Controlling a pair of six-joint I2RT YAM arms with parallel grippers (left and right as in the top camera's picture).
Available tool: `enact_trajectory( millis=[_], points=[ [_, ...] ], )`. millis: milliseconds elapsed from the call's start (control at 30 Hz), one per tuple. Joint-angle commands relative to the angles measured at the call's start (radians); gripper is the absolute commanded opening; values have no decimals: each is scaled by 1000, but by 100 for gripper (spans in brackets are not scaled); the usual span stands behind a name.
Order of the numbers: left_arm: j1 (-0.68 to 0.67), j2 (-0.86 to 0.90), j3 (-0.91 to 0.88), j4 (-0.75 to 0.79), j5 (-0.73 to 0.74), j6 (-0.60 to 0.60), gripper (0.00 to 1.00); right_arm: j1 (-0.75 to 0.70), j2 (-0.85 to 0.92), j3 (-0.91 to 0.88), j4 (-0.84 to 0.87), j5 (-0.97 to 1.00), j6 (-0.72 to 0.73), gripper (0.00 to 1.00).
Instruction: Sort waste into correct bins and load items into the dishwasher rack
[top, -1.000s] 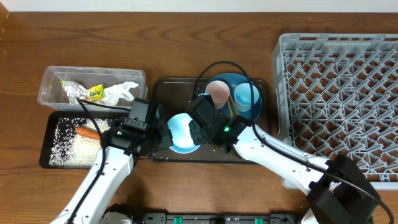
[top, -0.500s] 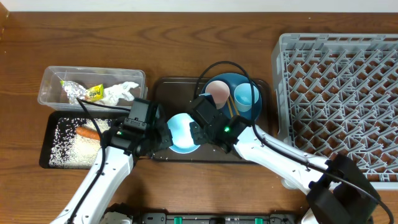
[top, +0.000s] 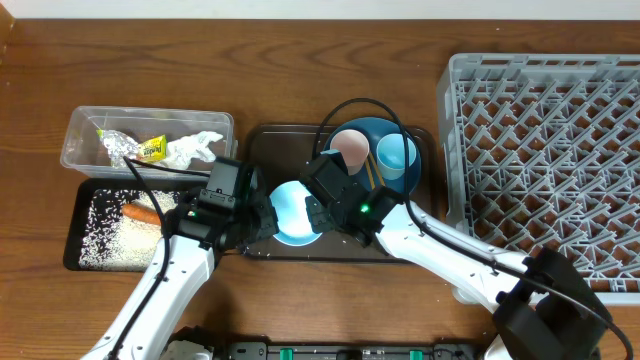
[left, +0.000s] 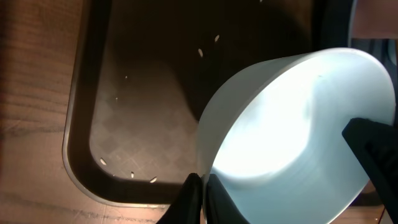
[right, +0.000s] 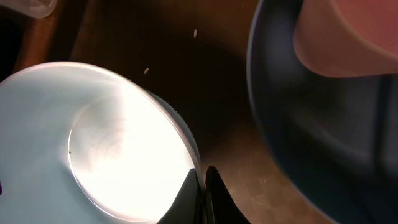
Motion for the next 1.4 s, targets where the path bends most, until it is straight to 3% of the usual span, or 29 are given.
enact_trajectory(
  millis=[0,167,233,333,600,800,1100,1167,1367],
  points=[
    [-2,-9,-5,5,20,36,10,-8,-8,-8,-3,65,1,1],
    [-2,-10,-5,9,20,41,17,-16,-8,-8,-3,71,1,1],
    [-2,-10,-5,9,20,45,31,-18,-8,-8,-3,71,1,1],
    [-2,-10,-5,10,20,53,40,-21,-8,-7,0,72,1,1],
    [-2,-78,-5,-6,6,91,33,-73,-41,34,-38,148,-45,1],
    [-2,-119,-5,-21,-96,98,38,-162,-133,153,-161,253,-164,1],
    [-2,-117,-5,-21,-96,97,41,-333,-325,249,-231,466,-425,1],
    [-2,-117,-5,-21,-96,97,49,-367,-362,249,-232,545,-472,1],
    [-2,-117,-5,-21,-96,97,50,-493,-417,249,-231,843,-680,1]
  ],
)
